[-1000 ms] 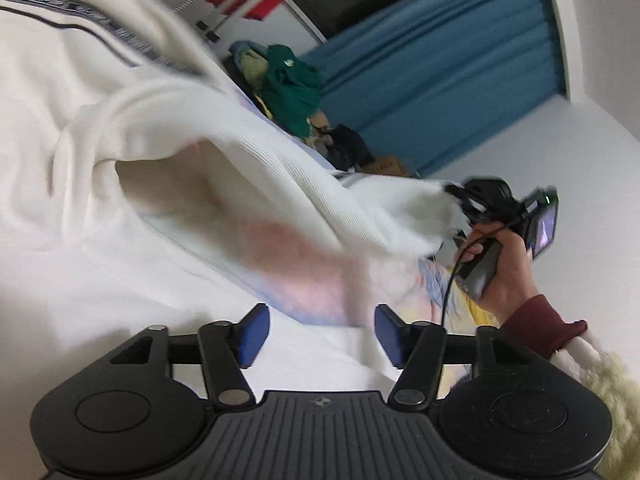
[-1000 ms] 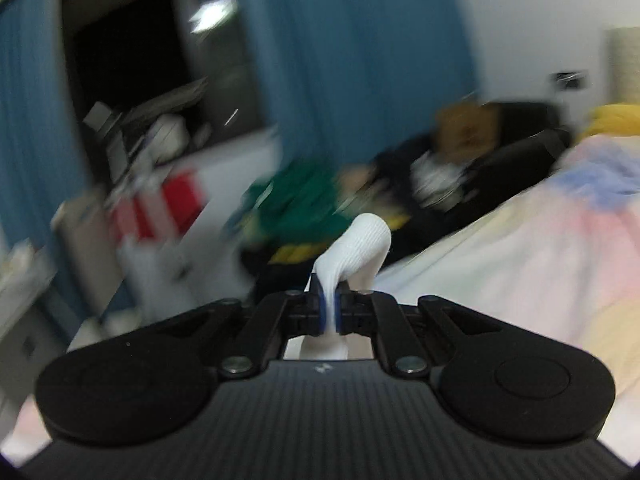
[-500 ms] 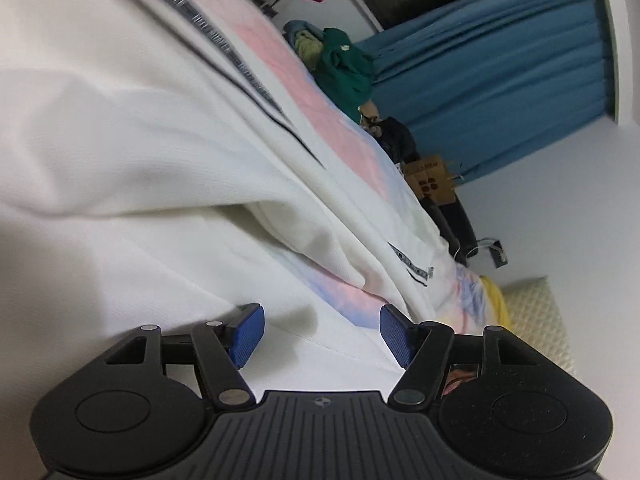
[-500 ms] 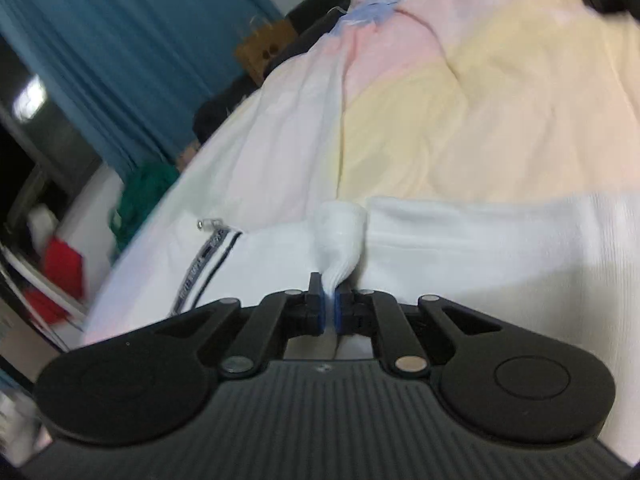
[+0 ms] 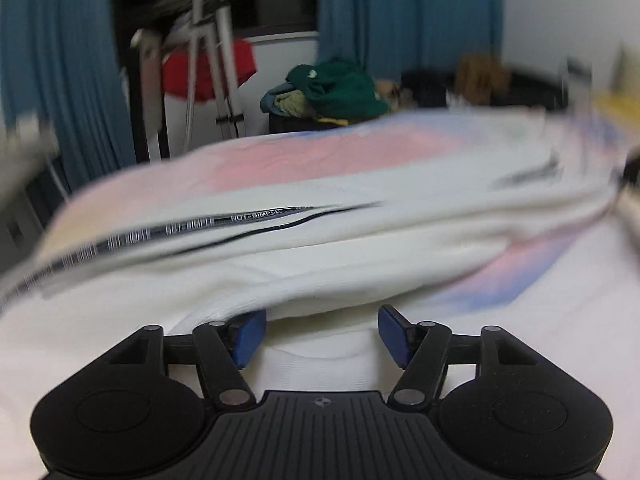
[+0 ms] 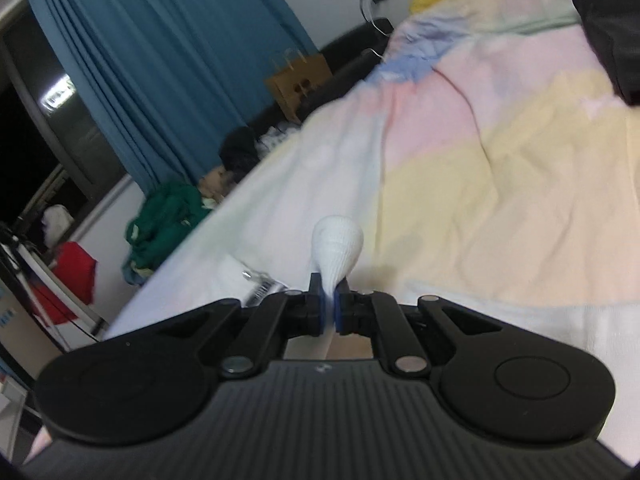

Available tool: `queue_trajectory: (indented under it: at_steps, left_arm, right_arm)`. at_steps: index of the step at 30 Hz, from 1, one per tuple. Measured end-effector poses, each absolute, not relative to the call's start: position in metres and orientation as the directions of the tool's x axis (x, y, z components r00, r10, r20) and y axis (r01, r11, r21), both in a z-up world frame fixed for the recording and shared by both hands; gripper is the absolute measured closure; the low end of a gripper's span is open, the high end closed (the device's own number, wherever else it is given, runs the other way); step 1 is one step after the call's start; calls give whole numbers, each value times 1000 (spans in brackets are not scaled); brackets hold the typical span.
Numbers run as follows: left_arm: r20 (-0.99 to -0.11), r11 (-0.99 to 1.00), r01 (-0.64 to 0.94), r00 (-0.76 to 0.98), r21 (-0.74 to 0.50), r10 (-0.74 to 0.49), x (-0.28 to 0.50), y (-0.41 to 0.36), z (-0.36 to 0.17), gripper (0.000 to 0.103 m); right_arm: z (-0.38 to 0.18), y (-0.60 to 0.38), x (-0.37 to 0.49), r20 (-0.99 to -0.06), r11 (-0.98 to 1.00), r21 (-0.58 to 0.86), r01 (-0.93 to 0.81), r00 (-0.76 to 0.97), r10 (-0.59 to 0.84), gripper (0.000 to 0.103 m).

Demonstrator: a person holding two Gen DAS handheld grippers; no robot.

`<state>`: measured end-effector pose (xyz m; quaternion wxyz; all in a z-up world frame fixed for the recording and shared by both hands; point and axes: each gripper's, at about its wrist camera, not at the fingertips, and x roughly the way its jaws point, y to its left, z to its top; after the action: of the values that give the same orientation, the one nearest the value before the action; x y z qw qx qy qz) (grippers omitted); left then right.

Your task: Fold clothes

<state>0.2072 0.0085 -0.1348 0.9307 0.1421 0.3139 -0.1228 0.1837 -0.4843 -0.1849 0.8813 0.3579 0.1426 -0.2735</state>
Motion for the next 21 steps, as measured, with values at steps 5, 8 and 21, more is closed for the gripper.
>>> queue_trajectory:
  at_steps: [5,8,21]
  left_arm:
    - [-582,844,356,810,400,-66,216,-39,-167,41]
    - [-572,861,327,819,390,-52,225,-38,-175,73]
    - [-555,911,351,812,214,-182,172,21,-93,103]
  right_arm:
    - [-191,-476,187,-457,612,518,598,798,-393,95]
    - [-190,-474,187,-454,613,518,597,799,-395,95]
    - [-178,-484,178,-415,579,605,546,837,-356,95]
